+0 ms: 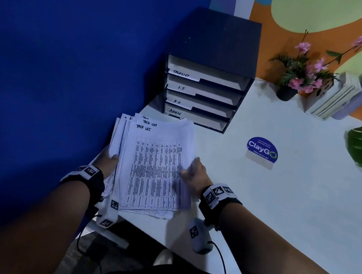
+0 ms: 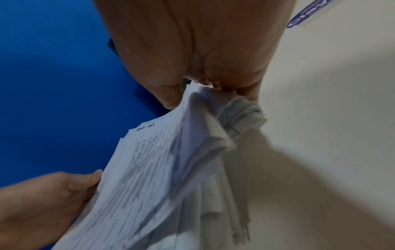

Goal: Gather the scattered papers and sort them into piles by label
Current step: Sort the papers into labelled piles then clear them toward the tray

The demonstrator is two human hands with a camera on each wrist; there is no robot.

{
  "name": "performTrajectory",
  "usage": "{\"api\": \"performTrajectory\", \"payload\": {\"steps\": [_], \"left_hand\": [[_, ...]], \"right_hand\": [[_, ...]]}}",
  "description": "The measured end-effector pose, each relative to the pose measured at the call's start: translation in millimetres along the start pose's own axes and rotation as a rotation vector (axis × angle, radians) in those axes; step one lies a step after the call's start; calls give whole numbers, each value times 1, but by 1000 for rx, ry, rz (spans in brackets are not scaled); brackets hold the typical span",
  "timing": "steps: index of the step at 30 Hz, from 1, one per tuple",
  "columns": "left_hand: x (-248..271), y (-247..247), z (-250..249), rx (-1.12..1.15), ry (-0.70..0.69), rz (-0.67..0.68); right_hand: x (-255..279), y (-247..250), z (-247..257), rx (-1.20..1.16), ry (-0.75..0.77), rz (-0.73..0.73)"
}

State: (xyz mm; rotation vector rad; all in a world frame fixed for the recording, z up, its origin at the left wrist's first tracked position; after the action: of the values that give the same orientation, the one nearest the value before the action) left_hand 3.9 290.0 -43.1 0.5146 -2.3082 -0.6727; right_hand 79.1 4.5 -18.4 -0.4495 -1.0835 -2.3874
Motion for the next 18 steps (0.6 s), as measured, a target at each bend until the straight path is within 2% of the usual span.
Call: {"api": "performTrajectory", "payload": {"steps": [7,11,18], "left_hand": [[7,-42,-20,-27,-50,141],[31,-83,-45,-93,-172,183],[92,-163,-88,-109,-320,355]], "right_hand": [[10,-7,-21,217,-73,83],[27,30,-56,175,-173,-35],[77,96,-138,182,-410,-90]]}}
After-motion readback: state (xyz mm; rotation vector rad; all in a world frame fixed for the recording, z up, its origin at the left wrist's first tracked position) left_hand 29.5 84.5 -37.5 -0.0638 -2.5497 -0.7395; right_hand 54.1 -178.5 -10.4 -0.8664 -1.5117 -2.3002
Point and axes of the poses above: each hand's wrist, its own x-axis away from the middle knuckle, its own y-axis out of the back of the hand, z = x × y, the point moved 7 cm from there along -x, towards the middle knuckle, and after that the axes turned 3 degrees about -y, right-handed, at the moved point
